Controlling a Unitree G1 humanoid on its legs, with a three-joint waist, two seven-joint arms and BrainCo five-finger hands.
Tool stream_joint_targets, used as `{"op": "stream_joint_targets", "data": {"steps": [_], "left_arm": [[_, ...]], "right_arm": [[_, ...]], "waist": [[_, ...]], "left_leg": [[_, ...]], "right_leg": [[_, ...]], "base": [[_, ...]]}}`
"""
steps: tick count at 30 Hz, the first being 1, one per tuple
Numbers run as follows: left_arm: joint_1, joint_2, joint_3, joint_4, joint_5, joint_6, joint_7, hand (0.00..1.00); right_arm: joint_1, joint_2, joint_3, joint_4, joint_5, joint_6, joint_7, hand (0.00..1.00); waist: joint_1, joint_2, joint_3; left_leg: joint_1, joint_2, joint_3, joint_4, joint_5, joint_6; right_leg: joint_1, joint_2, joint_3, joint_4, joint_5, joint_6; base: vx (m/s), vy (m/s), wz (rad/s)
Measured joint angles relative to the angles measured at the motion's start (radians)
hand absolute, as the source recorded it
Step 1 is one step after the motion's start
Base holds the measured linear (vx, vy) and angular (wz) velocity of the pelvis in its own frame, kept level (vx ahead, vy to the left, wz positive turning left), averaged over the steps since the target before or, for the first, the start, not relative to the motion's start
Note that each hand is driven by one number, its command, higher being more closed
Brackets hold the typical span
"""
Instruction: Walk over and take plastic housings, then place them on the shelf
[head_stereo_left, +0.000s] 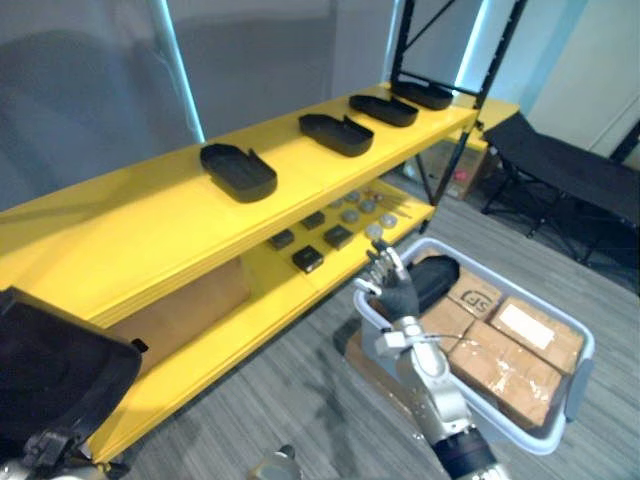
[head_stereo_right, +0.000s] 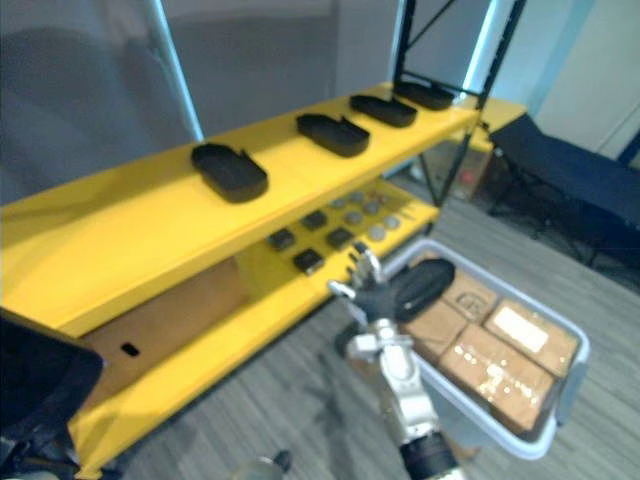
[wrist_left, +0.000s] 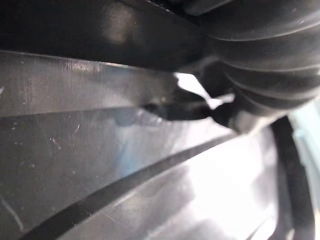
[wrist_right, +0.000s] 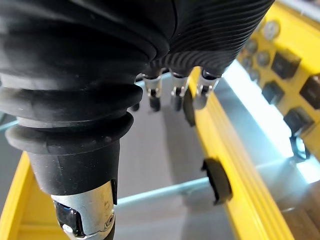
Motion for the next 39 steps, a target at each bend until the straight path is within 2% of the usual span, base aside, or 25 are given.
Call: {"op": "stream_joint_targets", "data": {"steps": [2, 4, 6, 8, 10, 12, 13, 14, 15, 16, 17, 20, 22, 24, 26, 27, 28, 30, 31, 34, 39], "left_arm": [[0.001, 0.0, -0.002, 0.0, 0.001, -0.002, -0.02, 1.0], [-0.002, 0.003, -0.029, 0.0, -0.001, -0.001, -0.048, 1.0], [-0.021, 0.012, -0.079, 0.0, -0.024, -0.001, -0.099, 1.0], [-0.021, 0.012, -0.106, -0.002, -0.037, -0.001, -0.12, 1.0], [-0.026, 0.014, -0.129, -0.018, -0.036, -0.001, -0.128, 1.0], [-0.046, 0.027, -0.16, -0.048, -0.027, -0.001, -0.158, 1.0], [-0.069, 0.047, -0.181, -0.066, -0.016, -0.001, -0.185, 1.0], [-0.093, 0.081, -0.209, -0.071, -0.009, -0.001, -0.221, 1.0], [-0.107, 0.103, -0.222, -0.071, -0.006, 0.0, -0.239, 1.0], [-0.137, 0.149, -0.264, -0.065, 0.008, 0.003, -0.277, 1.0], [-0.17, 0.195, -0.305, -0.062, 0.014, 0.003, -0.321, 1.0], [-0.204, 0.255, -0.347, -0.023, 0.01, 0.006, -0.368, 1.0], [-0.204, 0.255, -0.346, 0.005, 0.008, 0.011, -0.377, 1.0], [-0.195, 0.251, -0.35, 0.018, 0.008, 0.023, -0.38, 1.0], [-0.179, 0.251, -0.378, 0.018, 0.009, 0.025, -0.379, 1.0], [-0.175, 0.25, -0.385, 0.019, 0.01, 0.025, -0.378, 1.0], [-0.165, 0.238, -0.401, 0.027, 0.013, 0.025, -0.378, 1.0], [-0.148, 0.217, -0.413, 0.036, 0.014, 0.025, -0.375, 1.0], [-0.131, 0.213, -0.414, 0.038, 0.014, 0.025, -0.37, 1.0], [-0.107, 0.213, -0.413, 0.039, 0.015, 0.025, -0.345, 1.0], [-0.083, 0.21, -0.396, 0.038, 0.022, 0.025, -0.339, 1.0]], "right_arm": [[0.0, -0.002, 0.001, 0.0, -0.003, 0.019, 0.005, 0.0], [0.01, -0.011, -0.005, -0.002, -0.01, 0.023, 0.006, 0.0], [0.045, -0.018, -0.028, -0.017, -0.025, 0.023, -0.002, 0.0], [0.062, -0.023, -0.034, -0.017, -0.06, 0.023, -0.004, 0.0], [0.066, -0.021, -0.036, -0.022, -0.069, 0.023, 0.002, 0.0], [0.085, -0.016, -0.062, -0.044, -0.058, 0.023, 0.018, 0.0], [0.106, -0.016, -0.078, -0.069, -0.059, 0.021, 0.026, 0.0], [0.133, -0.016, -0.097, -0.096, -0.06, 0.017, 0.033, 0.0], [0.145, -0.017, -0.107, -0.108, -0.06, 0.015, 0.039, 0.0], [0.176, -0.021, -0.134, -0.13, -0.06, 0.013, 0.048, 0.0], [0.192, -0.024, -0.162, -0.131, -0.06, 0.009, 0.052, 0.0], [0.19, -0.026, -0.195, -0.14, -0.058, -0.005, 0.089, 0.0], [0.178, -0.028, -0.197, -0.141, -0.058, -0.005, 0.111, 0.0], [0.174, -0.034, -0.197, -0.142, -0.058, -0.005, 0.129, 0.0], [0.174, -0.042, -0.196, -0.147, -0.058, -0.005, 0.134, 0.0], [0.174, -0.042, -0.196, -0.147, -0.058, -0.005, 0.135, 0.0], [0.181, -0.045, -0.196, -0.148, -0.058, -0.005, 0.136, 0.0], [0.205, -0.05, -0.195, -0.149, -0.058, -0.005, 0.148, 0.0], [0.216, -0.051, -0.194, -0.151, -0.058, -0.005, 0.16, 0.0], [0.228, -0.053, -0.185, -0.157, -0.058, -0.01, 0.185, 0.0], [0.218, -0.036, -0.148, -0.167, -0.064, -0.043, 0.19, 0.0]], "waist": [[-0.003, 0.008, 0.023], [-0.025, 0.005, 0.041], [-0.044, -0.005, 0.046], [-0.039, -0.011, 0.06], [-0.043, -0.009, 0.084], [-0.047, 0.001, 0.109], [-0.069, -0.008, 0.111], [-0.097, -0.008, 0.112], [-0.109, -0.01, 0.114], [-0.15, -0.012, 0.115], [-0.165, -0.013, 0.117], [-0.174, -0.015, 0.117], [-0.172, -0.008, 0.124], [-0.172, 0.008, 0.143], [-0.175, 0.025, 0.176], [-0.175, 0.028, 0.186], [-0.183, 0.05, 0.2], [-0.196, 0.068, 0.21], [-0.207, 0.072, 0.21], [-0.204, 0.07, 0.211], [-0.185, 0.059, 0.215]], "left_leg": [[0.003, -0.002, 0.009, 0.055, -0.033, 0.011], [-0.023, -0.015, 0.013, 0.108, -0.057, 0.029], [-0.052, -0.011, 0.054, 0.107, -0.032, 0.041], [-0.048, -0.02, 0.063, 0.069, -0.003, 0.038], [-0.047, -0.029, 0.062, 0.053, 0.009, 0.044], [-0.053, -0.038, 0.058, 0.049, 0.011, 0.048], [-0.06, -0.047, 0.051, 0.04, 0.019, 0.059], [-0.062, -0.062, 0.022, 0.034, 0.027, 0.062], [-0.06, -0.071, 0.005, 0.028, 0.036, 0.055], [-0.058, -0.087, -0.041, 0.013, 0.066, 0.043], [-0.048, -0.082, -0.049, -0.007, 0.086, 0.045], [-0.043, -0.071, -0.048, -0.01, 0.091, 0.043], [-0.046, -0.066, -0.033, -0.009, 0.095, 0.037], [-0.046, -0.058, -0.018, -0.008, 0.1, 0.03], [-0.047, -0.046, 0.002, -0.011, 0.109, 0.016], [-0.047, -0.043, 0.006, -0.011, 0.112, 0.013], [-0.046, -0.027, 0.01, -0.012, 0.119, 0.014], [-0.045, -0.006, 0.023, -0.018, 0.117, 0.031], [-0.046, 0.002, 0.041, -0.024, 0.121, 0.053], [-0.056, 0.004, 0.095, -0.009, 0.119, 0.062], [-0.125, -0.052, 0.125, 0.161, 0.032, 0.066]], "right_leg": [[0.02, -0.005, 0.0, 0.025, -0.018, -0.002], [0.054, -0.006, -0.035, 0.028, -0.026, 0.006], [0.069, -0.014, -0.097, 0.034, -0.032, 0.014], [0.065, -0.031, -0.106, 0.044, -0.032, 0.014], [0.063, -0.046, -0.106, 0.07, -0.046, -0.002], [0.039, -0.059, -0.057, 0.121, -0.093, -0.024], [0.013, -0.056, 0.021, 0.156, -0.137, -0.041], [-0.003, -0.053, 0.089, 0.188, -0.175, -0.085], [-0.007, -0.052, 0.137, 0.202, -0.179, -0.098], [-0.009, -0.051, 0.228, 0.24, -0.168, -0.09], [-0.03, -0.051, 0.297, 0.303, -0.167, -0.086], [-0.035, -0.039, 0.353, 0.32, -0.172, -0.08], [-0.031, -0.034, 0.355, 0.29, -0.183, -0.063], [-0.028, -0.028, 0.358, 0.269, -0.198, -0.046], [-0.029, -0.02, 0.366, 0.255, -0.248, -0.039], [-0.03, -0.019, 0.372, 0.253, -0.263, -0.023], [-0.041, -0.006, 0.378, 0.263, -0.268, -0.015], [-0.047, 0.008, 0.375, 0.28, -0.276, -0.02], [-0.05, 0.009, 0.371, 0.288, -0.279, -0.022], [-0.059, -0.006, 0.375, 0.311, -0.289, -0.016], [-0.057, -0.064, 0.38, 0.344, -0.313, 0.009]], "base": [[-0.02, 0.024, -0.01], [-0.06, 0.026, 0.35], [-0.05, 0.004, 0.86], [0.02, 0.045, 0.48], [0.01, 0.051, 0.23], [-0.04, 0.023, 0.25], [-0.02, -0.031, 0.65], [0.01, -0.042, 0.76], [0.05, -0.029, 1.09], [0.08, -0.002, 1.1], [0.06, -0.005, 0.97], [0.03, -0.075, 0.22], [0.0, -0.095, -0.23], [-0.08, -0.066, -0.3], [-0.19, -0.089, -0.28], [-0.22, -0.088, -0.2], [-0.2, -0.067, -0.06], [-0.22, -0.064, 0.05], [-0.16, -0.047, 0.08], [-0.06, 0.025, 0.02], [0.05, 0.105, 0.02]]}}
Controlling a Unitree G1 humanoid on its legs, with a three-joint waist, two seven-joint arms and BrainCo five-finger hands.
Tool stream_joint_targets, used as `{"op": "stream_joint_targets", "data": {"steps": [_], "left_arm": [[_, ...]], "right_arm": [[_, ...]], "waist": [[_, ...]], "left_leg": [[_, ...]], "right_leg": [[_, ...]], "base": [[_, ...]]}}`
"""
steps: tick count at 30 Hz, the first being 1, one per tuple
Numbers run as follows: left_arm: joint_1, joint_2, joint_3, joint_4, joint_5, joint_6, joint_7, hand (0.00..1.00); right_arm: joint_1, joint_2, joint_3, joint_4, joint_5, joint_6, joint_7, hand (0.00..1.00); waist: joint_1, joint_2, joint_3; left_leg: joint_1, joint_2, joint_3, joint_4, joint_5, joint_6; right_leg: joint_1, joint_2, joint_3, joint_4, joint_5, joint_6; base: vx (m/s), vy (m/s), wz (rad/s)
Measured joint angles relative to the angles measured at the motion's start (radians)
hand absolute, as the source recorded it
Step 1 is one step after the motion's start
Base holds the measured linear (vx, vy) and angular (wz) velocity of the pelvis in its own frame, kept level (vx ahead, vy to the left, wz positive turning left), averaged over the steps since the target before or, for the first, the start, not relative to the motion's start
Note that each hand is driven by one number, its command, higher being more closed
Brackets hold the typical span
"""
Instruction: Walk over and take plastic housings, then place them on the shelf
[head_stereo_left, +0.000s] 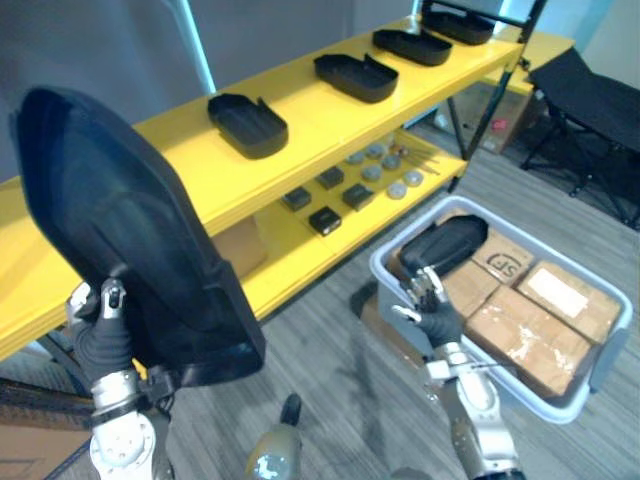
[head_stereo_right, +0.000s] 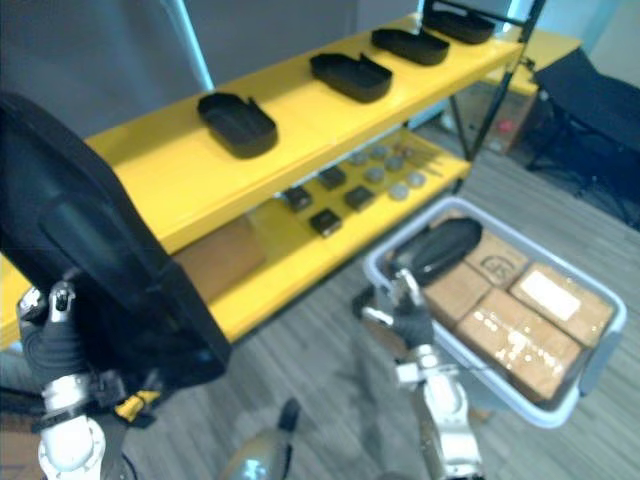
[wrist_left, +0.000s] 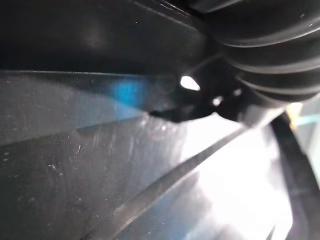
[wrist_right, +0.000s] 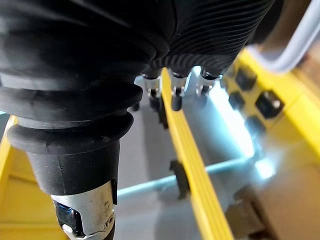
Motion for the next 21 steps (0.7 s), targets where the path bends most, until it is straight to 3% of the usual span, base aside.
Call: {"op": "stream_joint_targets", "data": {"steps": [3, 4, 5, 6, 8, 9, 10, 11, 12, 13, 14, 17, 19, 20, 21], "left_arm": [[0.002, -0.01, 0.045, -0.026, -0.002, 0.0, -0.014, 1.0], [0.0, -0.013, 0.062, -0.041, -0.003, -0.001, -0.018, 1.0], [-0.017, -0.022, 0.066, -0.042, -0.003, 0.002, -0.018, 1.0], [-0.021, -0.022, 0.066, -0.044, -0.002, 0.002, -0.018, 1.0], [-0.038, 0.006, 0.07, -0.049, -0.002, 0.022, -0.011, 1.0], [-0.04, 0.014, 0.07, -0.049, -0.002, 0.03, -0.006, 1.0], [-0.046, 0.015, 0.07, -0.048, -0.003, 0.042, 0.004, 1.0], [-0.05, 0.014, 0.067, -0.048, -0.004, 0.045, 0.011, 1.0], [-0.056, 0.016, 0.066, -0.048, -0.005, 0.048, 0.013, 1.0], [-0.075, 0.018, 0.059, -0.044, -0.005, 0.051, 0.018, 1.0], [-0.123, 0.022, 0.054, -0.026, -0.009, 0.058, 0.028, 1.0], [-0.187, 0.049, 0.043, 0.037, -0.009, 0.068, 0.049, 1.0], [-0.18, 0.054, 0.026, 0.046, -0.009, 0.077, 0.062, 1.0], [-0.16, 0.033, 0.013, 0.043, -0.009, 0.079, 0.062, 1.0], [-0.125, -0.009, -0.012, 0.04, -0.009, 0.094, 0.059, 1.0]], "right_arm": [[-0.003, 0.022, -0.004, 0.0, -0.006, 0.0, -0.036, 0.0], [-0.002, 0.022, -0.011, -0.002, -0.006, -0.002, -0.042, 0.0], [-0.003, 0.013, -0.026, -0.002, -0.005, -0.009, -0.044, 0.0], [-0.003, 0.014, -0.03, -0.002, -0.005, -0.01, -0.044, 0.0], [-0.01, 0.035, -0.05, 0.0, -0.019, -0.029, -0.055, 0.0], [-0.017, 0.04, -0.051, 0.003, -0.027, -0.03, -0.058, 0.0], [-0.036, 0.04, -0.051, 0.003, -0.031, -0.032, -0.061, 0.0], [-0.058, 0.035, -0.055, 0.002, -0.04, -0.037, -0.061, 0.0], [-0.067, 0.031, -0.063, -0.001, -0.043, -0.042, -0.061, 0.0], [-0.075, 0.019, -0.076, -0.009, -0.041, -0.048, -0.057, 0.0], [-0.095, -0.015, -0.1, -0.013, -0.016, -0.051, -0.041, 0.0], [-0.114, -0.057, -0.117, -0.031, 0.063, -0.048, 0.008, 0.0], [-0.114, -0.058, -0.109, -0.078, 0.094, -0.04, 0.029, 0.0], [-0.119, -0.067, -0.105, -0.113, 0.094, -0.037, 0.033, 0.0], [-0.132, -0.092, -0.1, -0.12, 0.093, -0.035, 0.03, 0.0]], "waist": [[0.015, -0.038, -0.015], [0.017, -0.045, -0.03], [0.01, -0.035, -0.037], [0.007, -0.034, -0.041], [0.001, -0.055, -0.044], [-0.001, -0.056, -0.043], [-0.009, -0.054, -0.043], [-0.022, -0.042, -0.041], [-0.024, -0.038, -0.04], [-0.027, -0.027, -0.042], [-0.036, -0.006, -0.044], [-0.05, -0.006, -0.048], [-0.051, -0.04, -0.07], [-0.044, -0.047, -0.083], [-0.044, -0.003, -0.1]], "left_leg": [[-0.028, -0.039, 0.032, 0.111, -0.09, 0.027], [-0.026, -0.05, 0.052, 0.134, -0.126, 0.037], [-0.026, -0.057, 0.035, 0.158, -0.142, 0.039], [-0.024, -0.059, 0.026, 0.161, -0.149, 0.043], [0.03, -0.067, 0.0, 0.122, -0.169, 0.076], [0.048, -0.068, -0.008, 0.112, -0.171, 0.085], [0.088, -0.062, -0.025, 0.098, -0.182, 0.095], [0.13, -0.047, -0.048, 0.08, -0.181, 0.089], [0.153, -0.04, -0.058, 0.066, -0.182, 0.088], [0.17, -0.025, -0.073, 0.056, -0.187, 0.083], [0.183, -0.008, -0.122, 0.056, -0.206, 0.075], [0.185, -0.01, -0.214, 0.076, -0.242, 0.041], [0.187, -0.028, -0.275, 0.074, -0.275, 0.015], [0.187, -0.018, -0.304, 0.075, -0.294, -0.008], [0.183, 0.035, -0.277, 0.071, -0.29, -0.026]], "right_leg": [[0.054, -0.029, -0.004, -0.047, -0.019, -0.022], [0.069, -0.03, 0.003, -0.023, -0.009, -0.095], [0.006, -0.048, 0.043, 0.142, 0.043, -0.126], [-0.043, -0.057, 0.068, 0.233, 0.08, -0.131], [-0.187, -0.092, 0.16, 0.5, 0.281, -0.124], [-0.212, -0.093, 0.173, 0.549, 0.274, -0.119], [-0.253, -0.08, 0.171, 0.621, 0.182, -0.123], [-0.279, -0.038, 0.162, 0.607, 0.112, -0.126], [-0.291, -0.016, 0.161, 0.571, 0.084, -0.128], [-0.305, 0.021, 0.163, 0.49, 0.058, -0.135], [-0.331, 0.083, 0.198, 0.312, 0.053, -0.141], [-0.35, 0.14, 0.342, 0.05, 0.106, -0.08], [-0.34, 0.13, 0.368, -0.001, 0.152, -0.076], [-0.324, 0.127, 0.343, -0.006, 0.22, -0.03], [-0.294, 0.154, 0.27, -0.019, 0.209, -0.058]], "base": [[0.16, 0.131, 0.12], [0.26, 0.116, 0.35], [0.28, 0.176, 0.41], [0.21, 0.18, 0.47], [0.25, 0.135, 0.26], [0.43, 0.051, 0.19], [0.42, -0.003, 0.24], [0.4, -0.006, 0.27], [0.24, -0.03, 0.36], [0.28, -0.101, 0.64], [0.26, -0.12, 0.77], [0.26, -0.246, 1.11], [0.26, -0.394, 1.29], [0.29, -0.437, 1.28], [0.28, -0.417, 1.25]]}}
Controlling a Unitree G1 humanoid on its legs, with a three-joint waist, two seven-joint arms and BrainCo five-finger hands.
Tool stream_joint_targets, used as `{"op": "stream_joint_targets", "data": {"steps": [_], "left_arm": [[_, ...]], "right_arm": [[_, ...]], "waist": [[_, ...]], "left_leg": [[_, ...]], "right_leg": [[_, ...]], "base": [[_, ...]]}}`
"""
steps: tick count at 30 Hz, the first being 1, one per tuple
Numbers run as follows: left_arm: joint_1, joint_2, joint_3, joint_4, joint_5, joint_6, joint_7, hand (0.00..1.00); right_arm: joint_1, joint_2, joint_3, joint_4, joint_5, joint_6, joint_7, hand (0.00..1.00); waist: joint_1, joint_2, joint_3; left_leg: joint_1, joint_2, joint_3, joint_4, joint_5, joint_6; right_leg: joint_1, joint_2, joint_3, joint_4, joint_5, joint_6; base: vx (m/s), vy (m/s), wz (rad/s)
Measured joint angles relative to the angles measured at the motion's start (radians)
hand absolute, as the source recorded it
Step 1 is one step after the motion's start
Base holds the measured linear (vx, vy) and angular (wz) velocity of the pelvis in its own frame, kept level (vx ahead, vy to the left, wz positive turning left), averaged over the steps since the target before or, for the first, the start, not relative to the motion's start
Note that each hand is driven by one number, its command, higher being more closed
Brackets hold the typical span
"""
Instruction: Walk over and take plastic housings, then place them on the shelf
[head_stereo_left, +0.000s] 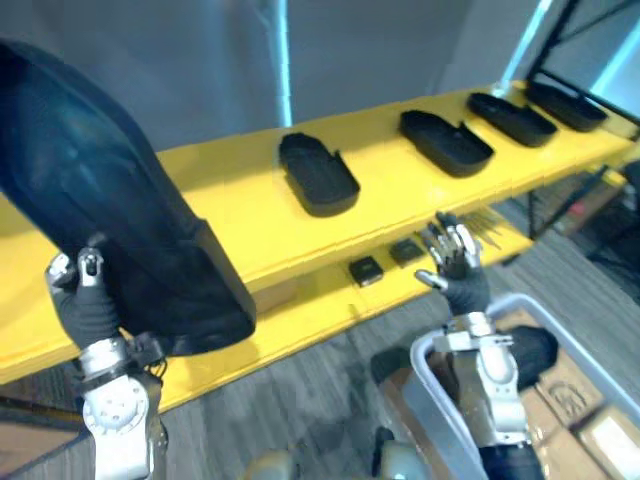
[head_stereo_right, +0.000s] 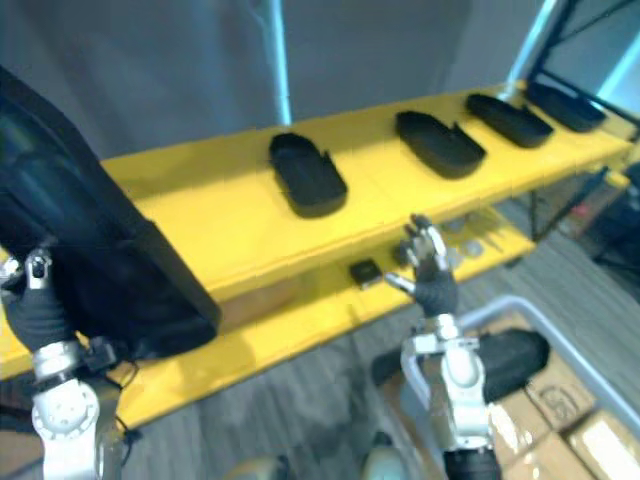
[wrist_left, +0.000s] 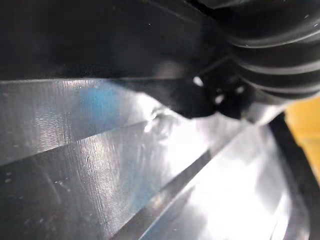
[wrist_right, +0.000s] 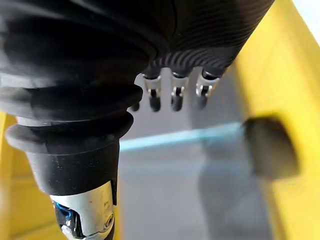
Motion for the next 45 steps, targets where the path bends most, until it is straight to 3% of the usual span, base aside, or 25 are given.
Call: {"op": "stream_joint_targets", "data": {"steps": [2, 3, 5, 7, 9, 11, 15, 18, 21, 27, 32, 37, 43, 45], "left_arm": [[0.026, -0.041, -0.02, 0.0, 0.005, 0.024, -0.026, 1.0], [0.026, -0.053, -0.021, 0.0, 0.011, 0.028, -0.031, 1.0], [0.006, -0.063, -0.038, -0.002, 0.037, 0.036, -0.053, 1.0], [-0.008, -0.058, -0.049, -0.012, 0.039, 0.037, -0.082, 1.0], [-0.008, -0.055, -0.052, -0.029, 0.045, 0.043, -0.103, 1.0], [-0.02, -0.04, -0.05, -0.029, 0.071, 0.058, -0.117, 1.0], [-0.048, 0.038, -0.042, -0.023, 0.117, 0.087, -0.151, 1.0], [-0.086, 0.083, -0.031, 0.011, 0.128, 0.103, -0.174, 1.0], [-0.153, 0.124, -0.002, 0.074, 0.126, 0.15, -0.193, 1.0], [-0.344, 0.274, 0.021, 0.469, 0.128, 0.225, -0.165, 1.0], [-0.546, 0.441, 0.05, 0.813, 0.124, 0.293, -0.105, 1.0], [-0.735, 0.545, 0.082, 1.025, 0.117, 0.369, -0.099, 1.0], [-0.878, 0.612, 0.046, 1.15, 0.106, 0.44, -0.104, 1.0], [-0.93, 0.613, -0.002, 1.204, 0.107, 0.498, -0.103, 1.0]], "right_arm": [[-0.018, -0.035, -0.003, 0.003, -0.001, 0.014, -0.01, 0.0], [-0.023, -0.043, -0.006, 0.003, -0.002, 0.015, -0.017, 0.0], [-0.023, -0.049, -0.067, 0.001, -0.003, 0.015, -0.048, 0.0], [-0.023, -0.033, -0.115, 0.001, -0.006, 0.016, -0.084, 0.0], [-0.023, -0.019, -0.128, -0.007, -0.013, 0.016, -0.114, 0.0], [-0.013, 0.021, -0.136, -0.028, -0.03, 0.016, -0.137, 0.0], [0.042, 0.079, -0.163, -0.131, -0.032, 0.017, -0.138, 0.0], [0.118, 0.086, -0.189, -0.185, -0.033, 0.036, -0.123, 0.0], [0.163, 0.088, -0.221, -0.197, -0.041, 0.045, -0.09, 0.0], [0.216, 0.08, -0.244, -0.253, 0.036, 0.049, 0.017, 0.0], [0.301, 0.069, -0.172, -0.281, 0.077, 0.146, 0.13, 0.0], [0.335, 0.042, -0.049, -0.281, 0.079, 0.169, 0.151, 0.0], [0.336, 0.01, 0.043, -0.282, 0.078, 0.206, 0.142, 0.0], [0.335, -0.02, 0.065, -0.282, 0.078, 0.211, 0.12, 0.0]], "waist": [[0.012, 0.042, -0.026], [0.014, 0.049, -0.03], [0.004, 0.068, -0.042], [0.002, 0.064, -0.04], [0.007, 0.065, -0.044], [0.0, 0.038, -0.038], [-0.023, 0.015, -0.041], [-0.049, 0.021, -0.047], [-0.085, 0.032, -0.052], [-0.147, 0.048, -0.049], [-0.182, 0.06, -0.038], [-0.207, 0.087, -0.016], [-0.231, 0.092, 0.02], [-0.239, 0.092, 0.035]], "left_leg": [[0.001, 0.069, 0.094, -0.051, 0.042, -0.024], [0.001, 0.084, 0.139, -0.073, 0.061, -0.028], [0.006, 0.117, 0.327, -0.15, 0.125, -0.021], [0.042, 0.117, 0.384, -0.214, 0.176, -0.019], [0.063, 0.109, 0.381, -0.242, 0.183, -0.019], [0.072, 0.098, 0.4, -0.243, 0.184, -0.018], [0.089, 0.086, 0.447, -0.263, 0.189, -0.01], [0.112, 0.088, 0.505, -0.284, 0.189, -0.007], [0.11, 0.089, 0.557, -0.296, 0.19, -0.005], [0.144, 0.091, 0.63, -0.313, 0.19, -0.005], [0.146, 0.091, 0.684, -0.315, 0.19, -0.005], [0.162, 0.091, 0.715, -0.323, 0.19, -0.004], [0.154, 0.101, 0.737, -0.327, 0.19, -0.005], [0.144, 0.1, 0.735, -0.324, 0.191, -0.005]], "right_leg": [[0.047, 0.023, -0.078, -0.037, 0.005, -0.021], [0.066, 0.026, -0.104, -0.055, 0.008, -0.026], [0.139, 0.024, -0.213, -0.11, 0.013, -0.04], [0.167, 0.014, -0.25, -0.113, 0.012, -0.042], [0.181, 0.01, -0.249, -0.12, 0.012, -0.042], [0.196, -0.001, -0.24, -0.144, 0.013, -0.04], [0.199, -0.008, -0.198, -0.187, 0.029, -0.015], [0.194, -0.003, -0.15, -0.212, 0.048, -0.01], [0.171, 0.013, -0.101, -0.247, 0.081, -0.01], [0.164, 0.023, -0.024, -0.277, 0.117, -0.008], [0.137, 0.033, 0.032, -0.296, 0.143, -0.008], [0.134, 0.038, 0.061, -0.302, 0.15, -0.007], [0.116, 0.047, 0.085, -0.315, 0.163, -0.01], [0.109, 0.047, 0.085, -0.314, 0.163, -0.01]], "base": [[0.23, -0.296, 1.0], [0.22, -0.264, 1.16], [0.19, -0.192, 1.29], [0.11, -0.077, 0.89], [0.06, 0.014, 0.26], [0.01, 0.041, -0.13], [-0.03, 0.034, -0.28], [-0.05, 0.032, -0.51], [-0.05, 0.02, -0.53], [0.01, 0.021, -0.38], [0.0, 0.012, -0.29], [-0.02, 0.012, -0.18], [-0.02, -0.007, -0.11], [0.0, 0.0, 0.0]]}}
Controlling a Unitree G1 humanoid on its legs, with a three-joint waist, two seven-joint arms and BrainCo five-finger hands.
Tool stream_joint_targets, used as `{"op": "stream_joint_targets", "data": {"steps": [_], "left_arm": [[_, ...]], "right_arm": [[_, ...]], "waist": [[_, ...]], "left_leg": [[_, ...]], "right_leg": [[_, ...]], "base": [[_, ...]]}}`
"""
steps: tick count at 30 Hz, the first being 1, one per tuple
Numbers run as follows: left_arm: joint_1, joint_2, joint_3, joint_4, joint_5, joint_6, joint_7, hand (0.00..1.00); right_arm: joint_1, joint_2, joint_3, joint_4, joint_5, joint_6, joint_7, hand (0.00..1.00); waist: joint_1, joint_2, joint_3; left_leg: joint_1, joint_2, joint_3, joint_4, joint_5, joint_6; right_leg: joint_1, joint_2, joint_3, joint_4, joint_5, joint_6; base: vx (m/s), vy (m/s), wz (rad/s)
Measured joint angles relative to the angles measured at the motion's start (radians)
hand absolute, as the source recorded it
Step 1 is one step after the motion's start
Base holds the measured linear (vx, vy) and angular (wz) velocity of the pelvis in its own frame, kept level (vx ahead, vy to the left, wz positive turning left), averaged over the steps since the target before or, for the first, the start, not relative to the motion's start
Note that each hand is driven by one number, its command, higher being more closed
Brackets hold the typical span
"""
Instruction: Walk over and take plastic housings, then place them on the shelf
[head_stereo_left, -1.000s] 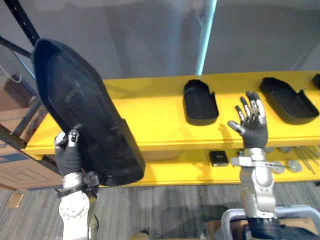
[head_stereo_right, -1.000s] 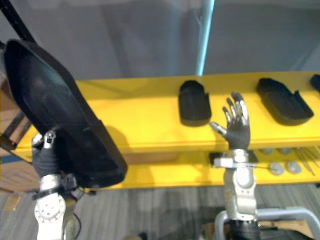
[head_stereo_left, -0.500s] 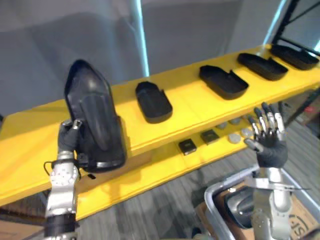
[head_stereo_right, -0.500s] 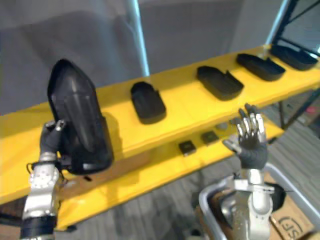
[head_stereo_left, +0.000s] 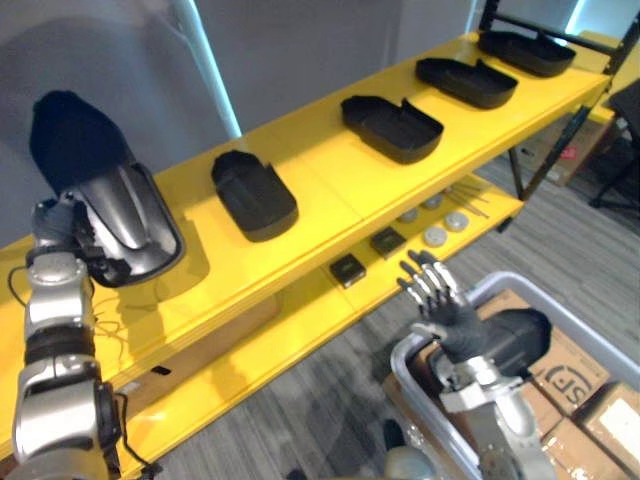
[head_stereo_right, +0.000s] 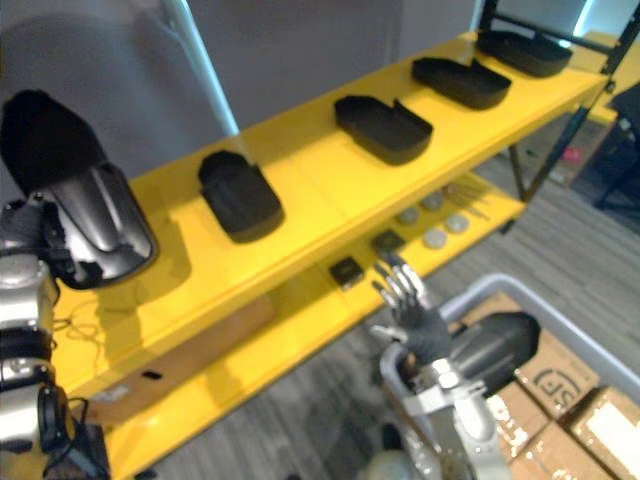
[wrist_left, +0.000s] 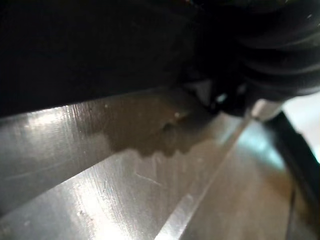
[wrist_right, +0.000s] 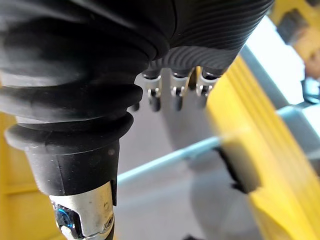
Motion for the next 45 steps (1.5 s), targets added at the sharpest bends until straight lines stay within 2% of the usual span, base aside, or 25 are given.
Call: {"op": "stream_joint_targets", "data": {"steps": [5, 11, 14, 19, 25, 30, 32, 39, 41, 45], "left_arm": [[-0.055, 0.0, -0.05, 0.078, 0.011, 0.101, -0.002, 1.0], [-0.137, 0.021, -0.096, 0.122, 0.021, 0.148, -0.004, 1.0], [-0.163, 0.067, -0.132, 0.148, 0.021, 0.154, -0.003, 1.0], [-0.177, 0.124, -0.133, 0.151, 0.04, 0.155, -0.005, 1.0], [-0.187, 0.198, -0.167, 0.153, 0.091, 0.155, -0.049, 1.0], [-0.193, 0.227, -0.171, 0.187, 0.09, 0.153, -0.077, 1.0], [-0.205, 0.235, -0.171, 0.206, 0.089, 0.151, -0.078, 1.0], [-0.206, 0.236, -0.174, 0.219, 0.079, 0.143, -0.074, 1.0], [-0.207, 0.236, -0.176, 0.219, 0.051, 0.134, -0.059, 1.0], [-0.222, 0.236, -0.176, 0.218, 0.027, 0.119, -0.023, 1.0]], "right_arm": [[-0.005, -0.021, 0.031, -0.005, 0.0, 0.0, -0.041, 0.0], [-0.014, -0.047, 0.078, -0.038, 0.0, 0.0, -0.076, 0.0], [-0.021, -0.054, 0.076, -0.038, 0.002, 0.0, -0.1, 0.0], [-0.022, -0.059, 0.08, -0.038, 0.004, -0.006, -0.106, 0.0], [-0.005, -0.06, 0.114, -0.035, 0.005, -0.007, -0.106, 0.0], [-0.002, -0.061, 0.127, -0.034, 0.004, -0.009, -0.136, 0.0], [-0.003, -0.066, 0.133, -0.034, 0.004, -0.009, -0.154, 0.0], [-0.029, -0.081, 0.141, -0.034, 0.004, -0.01, -0.184, 0.0], [-0.037, -0.081, 0.14, -0.034, 0.006, -0.021, -0.193, 0.0], [-0.048, -0.082, 0.138, -0.036, 0.009, -0.037, -0.205, 0.0]], "waist": [[-0.013, -0.001, 0.033], [-0.013, -0.008, 0.096], [-0.012, -0.02, 0.13], [-0.01, -0.028, 0.156], [-0.005, -0.025, 0.171], [0.004, -0.025, 0.171], [0.015, -0.032, 0.198], [0.013, -0.051, 0.243], [0.012, -0.061, 0.261], [0.015, -0.065, 0.277]], "left_leg": [[-0.027, -0.002, -0.003, 0.013, 0.001, 0.001], [-0.07, -0.004, -0.006, 0.057, 0.001, 0.001], [-0.076, 0.0, -0.004, 0.085, 0.0, 0.001], [-0.095, 0.007, -0.006, 0.117, -0.001, 0.002], [-0.108, 0.01, -0.02, 0.12, -0.006, 0.01], [-0.138, 0.004, -0.029, 0.122, -0.009, 0.013], [-0.145, 0.004, -0.031, 0.14, -0.011, 0.015], [-0.196, 0.004, -0.051, 0.174, -0.011, 0.017], [-0.197, 0.004, -0.051, 0.182, -0.011, 0.017], [-0.217, 0.005, -0.046, 0.189, -0.011, 0.017]], "right_leg": [[-0.023, 0.0, 0.0, 0.003, 0.001, -0.001], [-0.046, -0.007, 0.001, 0.014, 0.001, -0.001], [-0.05, -0.009, 0.006, 0.031, -0.003, -0.007], [-0.067, -0.009, 0.007, 0.059, -0.008, -0.014], [-0.081, -0.006, -0.002, 0.079, -0.009, -0.013], [-0.112, -0.015, -0.012, 0.099, -0.008, -0.009], [-0.114, -0.018, -0.013, 0.108, -0.007, -0.008], [-0.15, -0.025, -0.024, 0.134, -0.006, -0.008], [-0.15, -0.026, -0.024, 0.14, -0.007, -0.01], [-0.181, -0.027, -0.018, 0.164, -0.01, -0.012]], "base": [[0.0, 0.0, 0.0], [-0.02, -0.004, 0.01], [-0.02, -0.003, -0.05], [-0.04, -0.005, 0.0], [-0.08, 0.0, 0.07], [-0.08, 0.015, 0.09], [-0.07, 0.015, 0.03], [-0.03, 0.006, 0.07], [0.0, 0.0, 0.0], [-0.01, -0.001, -0.01]]}}
